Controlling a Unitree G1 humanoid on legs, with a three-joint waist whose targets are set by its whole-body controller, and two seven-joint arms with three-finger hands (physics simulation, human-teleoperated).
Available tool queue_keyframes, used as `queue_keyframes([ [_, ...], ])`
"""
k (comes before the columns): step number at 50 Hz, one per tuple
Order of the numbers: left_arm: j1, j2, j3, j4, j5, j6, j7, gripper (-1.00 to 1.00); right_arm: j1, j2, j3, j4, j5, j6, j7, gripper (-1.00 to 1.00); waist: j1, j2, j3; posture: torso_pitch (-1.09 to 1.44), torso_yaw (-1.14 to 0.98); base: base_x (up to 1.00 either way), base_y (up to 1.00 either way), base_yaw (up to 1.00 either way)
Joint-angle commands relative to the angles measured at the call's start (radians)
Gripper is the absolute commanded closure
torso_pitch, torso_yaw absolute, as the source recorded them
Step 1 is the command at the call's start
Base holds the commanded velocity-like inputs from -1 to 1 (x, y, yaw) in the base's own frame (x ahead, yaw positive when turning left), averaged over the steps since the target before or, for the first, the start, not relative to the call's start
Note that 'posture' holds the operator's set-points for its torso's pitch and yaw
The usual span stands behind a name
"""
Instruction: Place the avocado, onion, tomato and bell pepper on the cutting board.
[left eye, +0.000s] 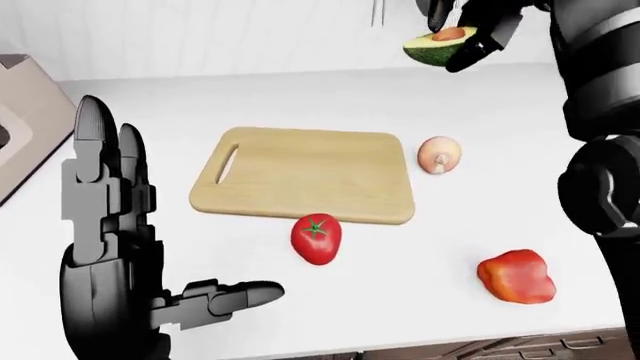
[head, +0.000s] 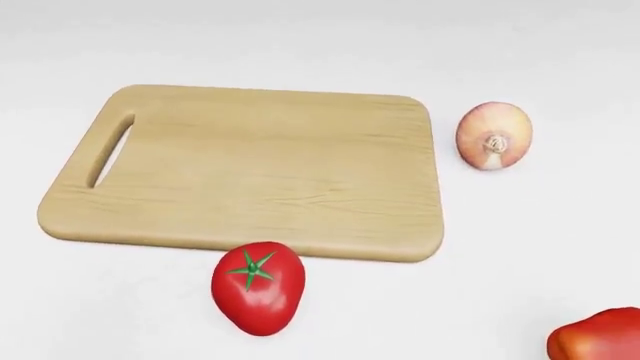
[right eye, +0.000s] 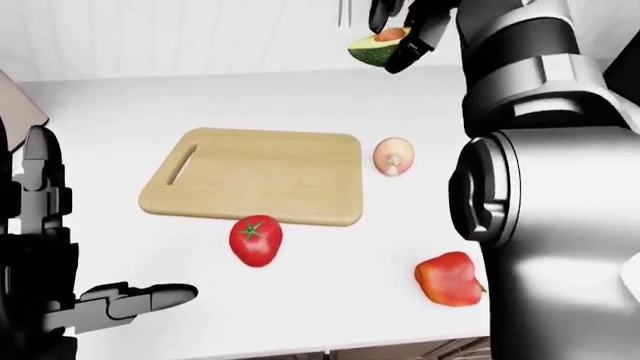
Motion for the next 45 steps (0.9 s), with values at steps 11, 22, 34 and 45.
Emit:
queue_keyframes([
  [11, -0.005, 0.006, 0.003, -0.032, -0.016, -0.023, 0.013, -1.0, -0.019, 0.114, -0.029, -0.029, 0.018, -0.021, -0.057, 1.0, 0.001, -0.001, -0.032, 0.0, 0.0, 0.0, 0.0, 0.0],
  [22, -0.004, 0.009, 0.007, -0.032, -0.02, -0.025, 0.013, -1.0, -0.016, 0.209, -0.04, -0.024, 0.07, -0.054, -0.058, 1.0, 0.001, 0.004, -0.03, 0.0, 0.0, 0.0, 0.0, 0.0],
  [34, -0.012, 0.014, 0.01, -0.032, -0.024, -0.017, 0.016, -1.0, 0.005, 0.34, -0.025, -0.019, 0.098, -0.098, -0.063, 1.0, -0.002, 0.01, -0.033, 0.0, 0.0, 0.0, 0.0, 0.0],
  [45, -0.019, 0.028, 0.024, -0.032, -0.038, -0.004, 0.024, -1.0, 0.031, 0.428, -0.011, -0.016, 0.102, -0.135, -0.068, 1.0, -0.004, 0.015, -0.034, 0.0, 0.0, 0.0, 0.0, 0.0],
])
